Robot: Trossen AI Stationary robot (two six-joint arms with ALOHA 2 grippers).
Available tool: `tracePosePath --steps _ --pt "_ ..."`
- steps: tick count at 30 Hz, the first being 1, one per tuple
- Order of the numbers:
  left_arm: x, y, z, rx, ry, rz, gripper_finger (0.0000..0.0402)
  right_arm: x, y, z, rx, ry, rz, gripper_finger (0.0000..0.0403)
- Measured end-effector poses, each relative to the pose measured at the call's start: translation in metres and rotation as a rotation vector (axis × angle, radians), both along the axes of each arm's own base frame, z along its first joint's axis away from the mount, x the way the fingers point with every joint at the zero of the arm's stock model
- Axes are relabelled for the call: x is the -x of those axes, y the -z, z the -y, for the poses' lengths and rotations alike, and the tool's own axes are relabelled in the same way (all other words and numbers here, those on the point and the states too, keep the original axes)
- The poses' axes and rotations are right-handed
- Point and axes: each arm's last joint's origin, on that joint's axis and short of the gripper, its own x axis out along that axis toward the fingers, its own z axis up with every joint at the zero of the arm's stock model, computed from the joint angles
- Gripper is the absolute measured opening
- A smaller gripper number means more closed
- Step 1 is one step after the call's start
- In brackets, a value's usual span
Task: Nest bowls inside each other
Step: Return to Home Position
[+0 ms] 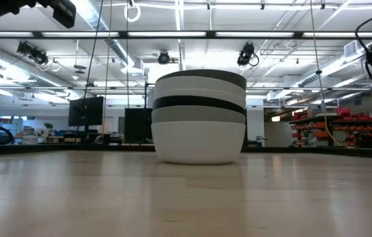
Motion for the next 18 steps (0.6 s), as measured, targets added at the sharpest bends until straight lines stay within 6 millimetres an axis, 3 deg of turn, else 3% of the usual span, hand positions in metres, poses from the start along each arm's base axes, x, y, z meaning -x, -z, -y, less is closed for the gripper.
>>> tracePosePath --steps 9,18 --pt "0.016 0.002 -0.005 0.009 -0.046 -0.009 0.0025 0.007 0.011 0.017 -0.028 0.011 0.036 0.0012" --pt "0.027 -0.003 -0.015 -0.017 -0.293 0.070 0.0036 0.010 0.017 0.024 -0.031 0.027 0.064 0.0012"
